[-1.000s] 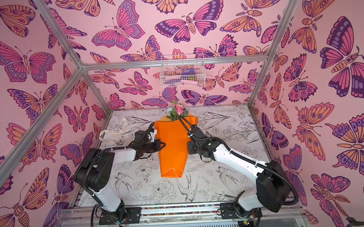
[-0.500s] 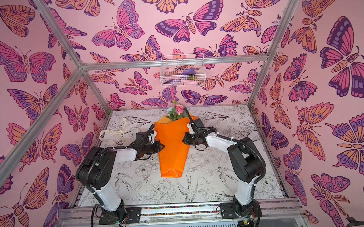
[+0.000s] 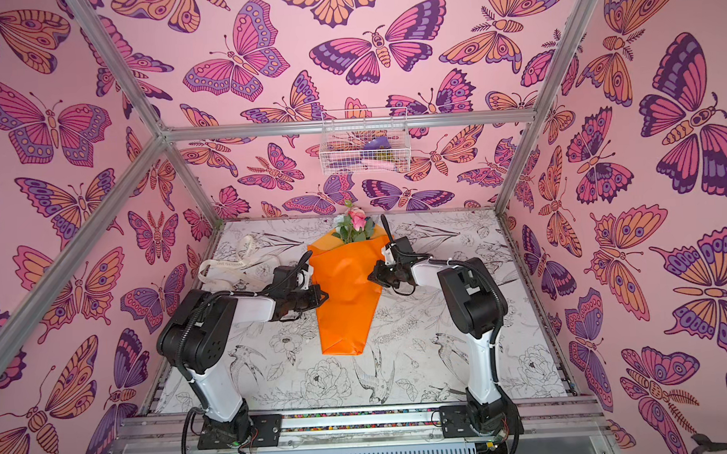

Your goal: Tie the bouquet of fake flowers

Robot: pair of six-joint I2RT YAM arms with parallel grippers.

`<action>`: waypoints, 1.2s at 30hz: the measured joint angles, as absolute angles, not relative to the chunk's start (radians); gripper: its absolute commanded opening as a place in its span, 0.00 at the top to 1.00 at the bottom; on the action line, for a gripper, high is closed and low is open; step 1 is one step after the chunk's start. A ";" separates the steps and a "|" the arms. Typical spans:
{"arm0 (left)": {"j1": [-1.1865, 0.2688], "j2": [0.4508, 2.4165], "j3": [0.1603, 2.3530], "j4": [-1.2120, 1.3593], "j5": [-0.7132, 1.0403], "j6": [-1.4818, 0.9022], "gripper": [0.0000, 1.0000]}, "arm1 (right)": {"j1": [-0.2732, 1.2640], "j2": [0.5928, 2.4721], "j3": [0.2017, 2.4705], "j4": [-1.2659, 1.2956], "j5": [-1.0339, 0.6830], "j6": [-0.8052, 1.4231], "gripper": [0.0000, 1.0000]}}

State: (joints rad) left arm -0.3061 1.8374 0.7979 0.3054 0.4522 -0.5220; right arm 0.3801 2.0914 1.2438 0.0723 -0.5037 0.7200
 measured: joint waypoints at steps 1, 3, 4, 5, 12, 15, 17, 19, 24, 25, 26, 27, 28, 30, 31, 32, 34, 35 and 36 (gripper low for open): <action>-0.306 1.839 0.799 0.305 0.452 -0.520 1.00 | 0.371 2.107 1.247 0.088 -0.514 0.732 0.83; -0.306 1.842 0.802 0.306 0.453 -0.517 1.00 | 0.354 2.125 1.257 0.119 -0.533 0.742 0.83; -0.306 1.842 0.803 0.306 0.453 -0.516 1.00 | 0.346 2.135 1.266 0.130 -0.534 0.749 0.83; -0.306 1.843 0.804 0.306 0.453 -0.515 1.00 | 0.338 2.146 1.277 0.141 -0.537 0.756 0.83; -0.306 1.845 0.804 0.307 0.455 -0.512 1.00 | 0.286 2.225 1.400 0.142 -0.499 0.777 0.81; -0.306 1.845 0.804 0.308 0.456 -0.510 1.00 | 0.270 2.270 1.497 0.094 -0.451 0.784 0.81; -0.306 1.846 0.804 0.310 0.456 -0.509 1.00 | 0.260 2.312 1.576 0.055 -0.423 0.786 0.80; -0.306 1.846 0.804 0.310 0.457 -0.508 1.00 | 0.252 2.352 1.656 0.017 -0.397 0.788 0.80; -0.306 1.847 0.805 0.310 0.459 -0.509 1.00 | 0.234 2.448 1.851 -0.090 -0.356 0.791 0.80; -0.306 1.847 0.805 0.311 0.459 -0.509 1.00 | 0.229 2.463 1.879 -0.104 -0.357 0.794 0.79; -0.306 1.846 0.805 0.311 0.459 -0.509 1.00 | 0.224 2.474 1.901 -0.117 -0.359 0.798 0.78; -0.306 1.846 0.805 0.311 0.459 -0.509 1.00 | 0.218 2.483 1.923 -0.130 -0.360 0.802 0.77; -0.306 1.846 0.805 0.311 0.459 -0.509 1.00 | 0.211 2.491 1.942 -0.142 -0.362 0.806 0.76; -0.306 1.846 0.805 0.311 0.459 -0.509 1.00 | 0.197 2.504 1.972 -0.165 -0.372 0.809 0.73; -0.306 1.846 0.805 0.311 0.459 -0.509 1.00 | 0.187 2.508 1.988 -0.179 -0.382 0.808 0.71; -0.306 1.846 0.805 0.311 0.459 -0.509 1.00 | 0.181 2.509 1.995 -0.189 -0.388 0.807 0.69; -0.306 1.846 0.805 0.311 0.460 -0.510 1.00 | 0.162 2.509 2.009 -0.209 -0.408 0.802 0.66; -0.306 1.846 0.805 0.311 0.460 -0.510 1.00 | 0.155 2.508 2.014 -0.214 -0.416 0.796 0.65; -0.306 1.846 0.805 0.311 0.460 -0.510 1.00 | 0.147 2.502 2.014 -0.221 -0.424 0.787 0.63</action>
State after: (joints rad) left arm -0.3058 1.8462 0.8047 0.3115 0.4599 -0.5102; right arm 0.1474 2.5019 2.0144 -0.2211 -0.4236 0.7868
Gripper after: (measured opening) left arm 0.046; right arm 0.346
